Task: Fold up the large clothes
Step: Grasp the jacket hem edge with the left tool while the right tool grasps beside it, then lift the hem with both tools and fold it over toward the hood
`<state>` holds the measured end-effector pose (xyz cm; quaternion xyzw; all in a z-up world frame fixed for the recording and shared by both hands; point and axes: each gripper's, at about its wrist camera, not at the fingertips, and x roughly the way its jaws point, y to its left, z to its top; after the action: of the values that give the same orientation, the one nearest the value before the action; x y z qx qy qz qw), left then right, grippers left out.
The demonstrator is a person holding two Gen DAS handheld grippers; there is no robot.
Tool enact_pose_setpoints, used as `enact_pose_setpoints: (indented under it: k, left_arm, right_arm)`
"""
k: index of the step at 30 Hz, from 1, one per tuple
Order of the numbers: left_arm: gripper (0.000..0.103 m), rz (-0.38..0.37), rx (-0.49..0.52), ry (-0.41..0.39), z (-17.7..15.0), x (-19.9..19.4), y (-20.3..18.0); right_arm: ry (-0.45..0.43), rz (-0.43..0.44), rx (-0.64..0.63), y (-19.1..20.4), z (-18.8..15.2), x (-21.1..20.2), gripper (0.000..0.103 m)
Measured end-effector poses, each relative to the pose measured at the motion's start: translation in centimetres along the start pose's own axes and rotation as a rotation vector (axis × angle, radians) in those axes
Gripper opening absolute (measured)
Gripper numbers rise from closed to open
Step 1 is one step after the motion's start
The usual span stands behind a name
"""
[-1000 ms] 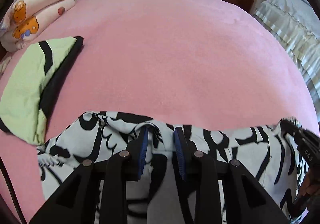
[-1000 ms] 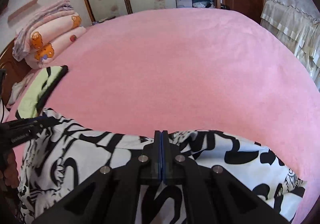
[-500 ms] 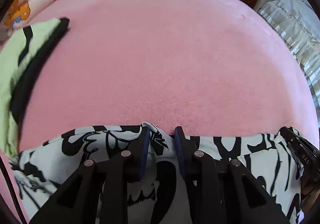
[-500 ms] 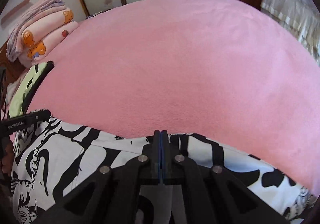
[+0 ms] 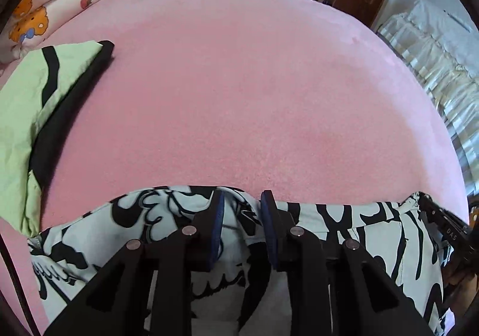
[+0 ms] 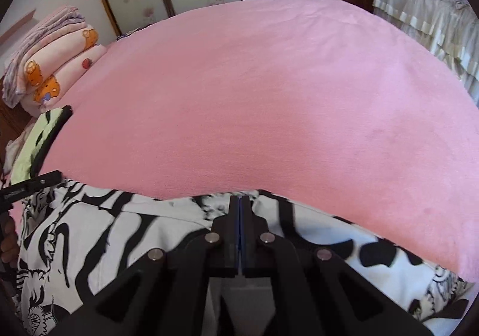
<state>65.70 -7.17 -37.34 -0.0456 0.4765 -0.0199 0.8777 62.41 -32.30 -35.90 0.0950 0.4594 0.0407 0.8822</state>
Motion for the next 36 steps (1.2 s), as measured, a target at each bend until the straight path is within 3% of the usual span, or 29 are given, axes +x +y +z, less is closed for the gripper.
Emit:
enact_pose_setpoints:
  k: [5, 7, 11, 14, 16, 17, 18, 21, 26, 29, 33, 36]
  left_arm:
    - [0.025, 0.114, -0.015, -0.002, -0.2, -0.1, 1.7]
    - [0.024, 0.091, -0.065, 0.022, -0.4, 0.1, 3.2]
    - [0.02, 0.14, -0.084, 0.032, -0.9, 0.2, 4.9]
    - [0.018, 0.136, -0.109, 0.039, -1.2, 0.2, 5.8]
    - [0.018, 0.165, -0.106, 0.044, -1.4, 0.2, 5.8]
    - [0.018, 0.171, -0.107, 0.044, -1.5, 0.1, 5.7]
    - [0.018, 0.176, -0.113, 0.044, -1.5, -0.1, 5.6]
    - [0.018, 0.157, -0.138, 0.03, -2.0, -1.7, 5.2]
    - [0.018, 0.098, -0.164, 0.027, -3.2, -5.4, 3.9]
    - [0.02, 0.071, -0.168, 0.049, -4.7, -7.5, 2.7]
    - [0.02, -0.025, -0.209, 0.075, -7.2, -10.1, 0.8]
    - [0.02, -0.095, -0.185, 0.073, -9.6, -12.3, -1.9]
  right_arm:
    - [0.019, -0.009, 0.036, -1.8, -0.6, -0.3, 0.0]
    - [0.014, -0.05, 0.023, -2.2, -0.6, -0.6, 0.0]
    - [0.011, -0.095, 0.097, -4.5, -0.7, -1.3, 0.0]
    - [0.01, -0.12, 0.116, -5.9, -0.8, -1.9, 0.0]
    - [0.018, -0.19, 0.084, -5.8, -0.6, -2.1, 0.0]
    - [0.025, -0.279, 0.069, -6.0, -0.6, -2.2, 0.0]
    - [0.03, -0.312, 0.082, -6.4, -0.5, -2.4, 0.0]
    - [-0.008, -0.214, 0.264, -8.9, -0.7, -4.8, 0.0]
    - [-0.04, -0.184, 0.355, -9.3, -1.7, -8.8, 0.0]
    - [-0.018, -0.113, 0.419, -8.3, -3.0, -10.6, 0.0]
    - [0.006, -0.03, 0.398, -4.3, -4.6, -12.5, 0.0]
    - [0.017, 0.048, 0.316, -0.4, -5.8, -13.9, 0.0]
